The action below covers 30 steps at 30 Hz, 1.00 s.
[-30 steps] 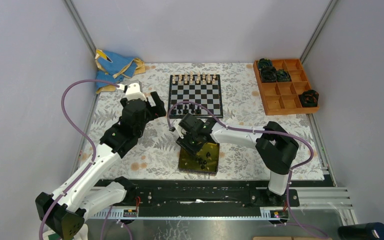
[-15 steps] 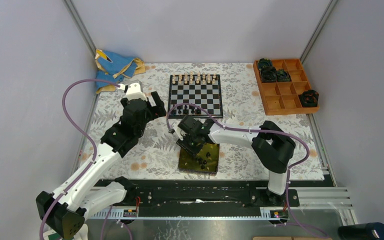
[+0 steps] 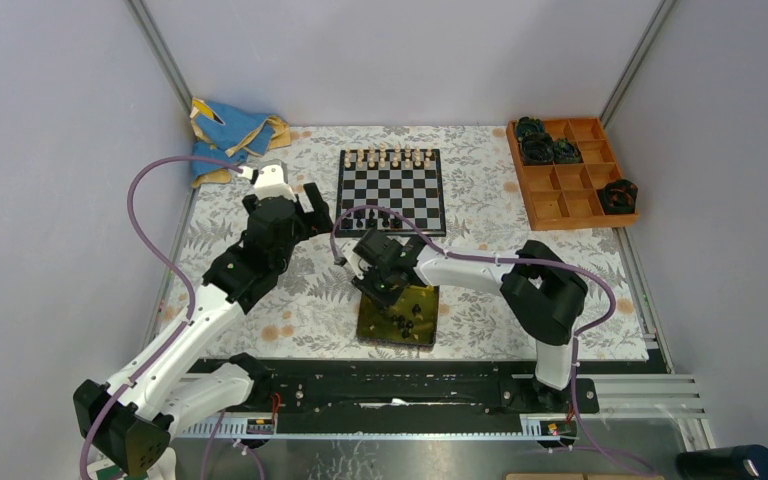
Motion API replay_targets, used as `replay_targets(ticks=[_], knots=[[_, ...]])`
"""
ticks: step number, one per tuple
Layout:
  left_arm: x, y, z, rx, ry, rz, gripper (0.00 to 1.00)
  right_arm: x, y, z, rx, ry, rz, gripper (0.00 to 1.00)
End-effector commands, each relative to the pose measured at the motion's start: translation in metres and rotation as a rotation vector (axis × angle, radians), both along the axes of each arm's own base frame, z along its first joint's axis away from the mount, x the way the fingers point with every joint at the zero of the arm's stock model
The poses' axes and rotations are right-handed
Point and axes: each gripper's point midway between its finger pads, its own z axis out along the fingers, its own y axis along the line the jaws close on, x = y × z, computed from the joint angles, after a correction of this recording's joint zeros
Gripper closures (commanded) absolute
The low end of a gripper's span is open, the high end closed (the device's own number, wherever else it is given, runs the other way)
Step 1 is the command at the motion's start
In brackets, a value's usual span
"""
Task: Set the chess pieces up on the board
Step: Pick up the chess piece from the storage box.
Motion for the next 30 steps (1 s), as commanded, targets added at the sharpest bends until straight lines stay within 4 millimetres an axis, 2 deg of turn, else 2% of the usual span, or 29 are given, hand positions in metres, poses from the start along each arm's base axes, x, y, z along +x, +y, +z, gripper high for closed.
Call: replay_targets(ticks=[1,10,13,15,21,25,30], knots=[[0.004,0.002,0.019,-0.005,-0.052,0.018,0.01,0.003,0.016,0.009,0.037,-0.019,0.028,0.78],[0.003,0.003,0.019,-0.002,-0.053,0.018,0.01,0.007,0.012,0.008,0.005,-0.031,0.010,0.94],[0.003,0.004,0.022,-0.002,-0.063,0.023,0.01,0.009,0.011,0.015,0.008,-0.046,0.003,1.00],[0.004,0.005,0.025,0.000,-0.073,0.026,0.01,0.011,0.011,0.023,0.012,-0.059,-0.001,1.00],[0.005,0.010,0.038,0.001,-0.109,0.044,0.01,0.015,0.010,0.051,0.020,-0.088,-0.015,1.00],[0.003,0.015,0.045,0.001,-0.134,0.061,0.01,0.023,0.011,0.080,0.043,-0.135,-0.040,1.00],[0.002,0.019,0.048,0.007,-0.146,0.075,0.01,0.052,0.012,0.119,0.049,-0.277,-0.108,1.00]])
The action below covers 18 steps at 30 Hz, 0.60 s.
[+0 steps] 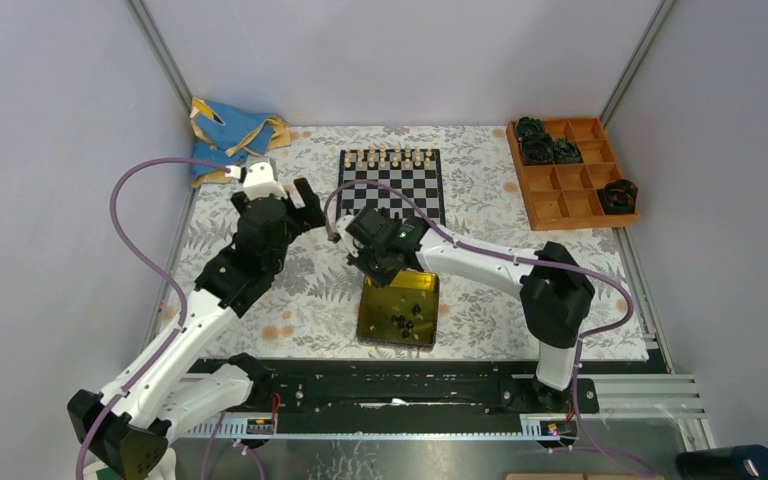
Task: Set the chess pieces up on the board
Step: Pick up the chess piece from the storage box, then place the chess piece on the chessboard.
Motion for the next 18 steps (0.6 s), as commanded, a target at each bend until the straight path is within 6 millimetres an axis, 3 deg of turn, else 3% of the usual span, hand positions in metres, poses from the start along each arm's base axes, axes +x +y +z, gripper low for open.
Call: replay_targets(ticks=[1,6,12,18], knots=[[0.003,0.007,0.031,-0.015,-0.092,0.035,0.01,0.034,0.007,0.073,0.057,-0.203,-0.064,1.00],[0.002,0.007,0.029,-0.009,-0.087,0.029,0.01,0.077,0.011,0.100,0.036,-0.326,-0.140,1.00],[0.004,0.004,0.028,-0.008,-0.072,0.023,0.01,0.147,-0.012,0.133,0.087,-0.403,-0.321,1.00],[0.005,-0.004,0.024,-0.021,-0.049,-0.011,0.01,0.197,-0.031,0.140,0.121,-0.439,-0.421,1.00]])
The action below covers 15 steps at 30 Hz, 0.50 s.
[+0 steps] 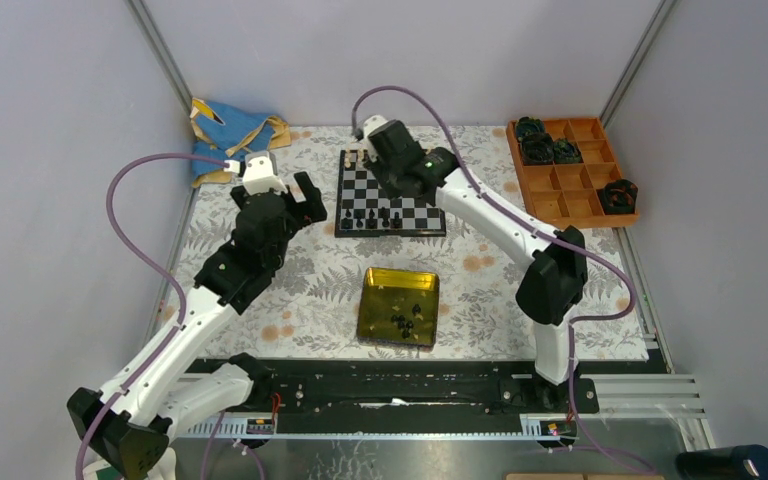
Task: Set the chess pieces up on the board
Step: Place the chess piece on the chessboard.
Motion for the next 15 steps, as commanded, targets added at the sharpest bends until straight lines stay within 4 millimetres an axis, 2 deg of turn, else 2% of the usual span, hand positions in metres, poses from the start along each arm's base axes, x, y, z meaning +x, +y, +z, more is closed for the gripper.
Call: replay_targets(ticks=[1,9,15], knots=[[-0.002,-0.005,-0.001,0.004,0.016,-0.029,0.01,0.039,-0.006,0.014,0.047,-0.072,-0.076,1.00],[-0.005,-0.002,-0.008,0.043,0.058,-0.035,0.01,0.081,-0.004,-0.014,0.095,-0.032,-0.113,1.00],[-0.007,-0.001,-0.010,0.056,0.074,-0.032,0.01,0.087,-0.005,-0.046,0.083,0.043,-0.126,1.00]])
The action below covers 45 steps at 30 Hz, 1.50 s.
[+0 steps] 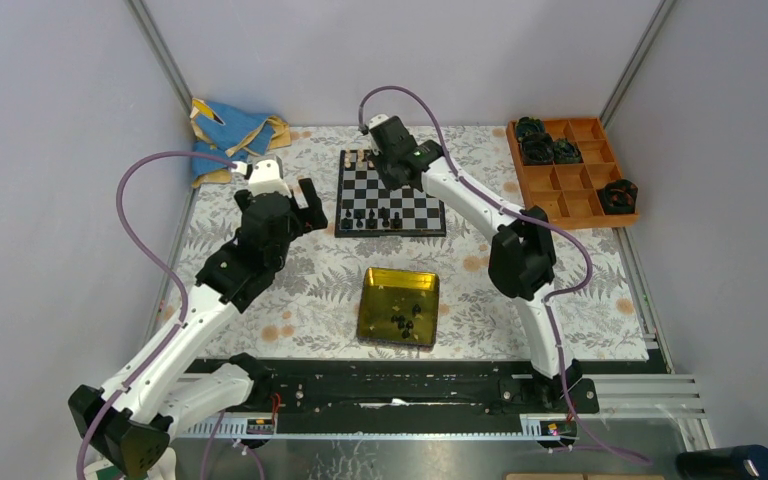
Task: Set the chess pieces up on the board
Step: Place the chess piece on the chessboard.
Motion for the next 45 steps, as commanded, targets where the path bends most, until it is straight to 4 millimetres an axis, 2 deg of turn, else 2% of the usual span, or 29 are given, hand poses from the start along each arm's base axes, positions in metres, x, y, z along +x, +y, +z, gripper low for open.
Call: replay_targets(ticks=[1,6,23,32,45], knots=[[0.000,-0.001,0.009,0.007,-0.009,-0.011,0.01,0.007,0.003,0.002,0.057,0.013,-0.006,1.00],[0.004,-0.004,0.005,0.008,0.005,-0.014,0.01,0.003,-0.003,-0.024,0.053,0.070,-0.006,1.00],[0.016,-0.011,-0.001,0.032,0.018,-0.018,0.01,-0.003,0.000,-0.075,0.039,0.175,0.011,1.00],[0.020,-0.013,-0.003,0.043,0.020,-0.023,0.01,-0.006,-0.004,-0.091,0.039,0.216,-0.015,1.00],[0.020,-0.014,-0.006,0.045,0.022,-0.028,0.01,-0.006,-0.006,-0.101,0.038,0.234,-0.022,1.00]])
